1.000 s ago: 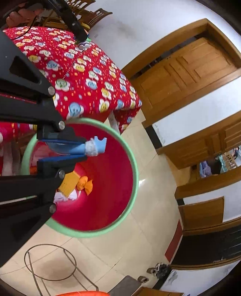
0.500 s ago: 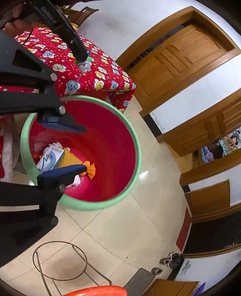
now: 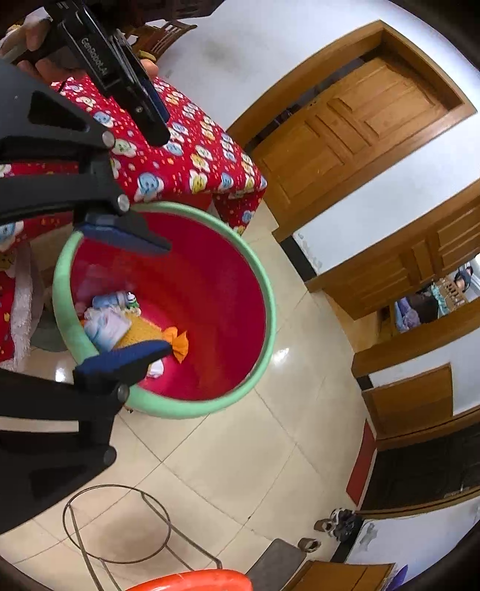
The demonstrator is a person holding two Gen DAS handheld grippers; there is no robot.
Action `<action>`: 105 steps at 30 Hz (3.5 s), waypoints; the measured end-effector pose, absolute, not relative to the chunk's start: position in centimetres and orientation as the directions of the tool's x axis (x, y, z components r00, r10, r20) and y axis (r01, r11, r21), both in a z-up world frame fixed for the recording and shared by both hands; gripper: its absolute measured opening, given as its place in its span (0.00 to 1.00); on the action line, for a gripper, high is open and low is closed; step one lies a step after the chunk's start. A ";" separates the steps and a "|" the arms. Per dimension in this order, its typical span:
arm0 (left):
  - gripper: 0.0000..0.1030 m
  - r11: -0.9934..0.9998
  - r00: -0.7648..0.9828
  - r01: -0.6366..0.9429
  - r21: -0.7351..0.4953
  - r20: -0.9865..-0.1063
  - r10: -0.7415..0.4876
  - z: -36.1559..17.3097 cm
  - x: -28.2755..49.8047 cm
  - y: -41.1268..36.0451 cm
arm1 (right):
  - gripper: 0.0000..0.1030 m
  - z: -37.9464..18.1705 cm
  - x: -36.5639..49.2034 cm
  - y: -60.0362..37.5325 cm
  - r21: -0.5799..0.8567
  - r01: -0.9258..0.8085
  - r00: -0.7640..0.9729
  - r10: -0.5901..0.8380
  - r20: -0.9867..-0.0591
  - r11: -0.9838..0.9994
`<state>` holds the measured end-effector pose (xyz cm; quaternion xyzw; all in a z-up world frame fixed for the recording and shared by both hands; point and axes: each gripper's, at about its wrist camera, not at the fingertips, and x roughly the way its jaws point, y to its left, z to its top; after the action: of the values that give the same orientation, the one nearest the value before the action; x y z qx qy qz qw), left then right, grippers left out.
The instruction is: Collect trash
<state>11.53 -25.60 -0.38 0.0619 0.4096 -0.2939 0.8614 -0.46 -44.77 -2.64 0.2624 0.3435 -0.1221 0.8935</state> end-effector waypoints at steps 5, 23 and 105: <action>0.67 0.864 0.534 0.490 -0.116 -0.744 -0.402 0.3 10.9 -22.7 | 0.64 -1.4 -0.6 -42.3 0.372 0.347 0.750 -0.017 -0.661 0.861; 0.75 0.962 0.684 0.270 -0.046 -0.693 -0.225 3.1 6.8 -12.4 | 0.95 1.6 -1.8 -32.6 0.303 0.203 0.788 0.029 -0.615 0.931; 0.76 0.995 0.741 0.095 -0.036 -0.665 -0.095 2.3 0.8 -5.1 | 0.97 1.1 -5.3 -24.6 0.224 0.160 0.798 0.008 -0.603 0.961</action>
<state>0.77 -5.11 2.31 0.0003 0.3562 -0.0509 0.9330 -5.32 -24.56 1.05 0.1330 0.3152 -0.0405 0.9388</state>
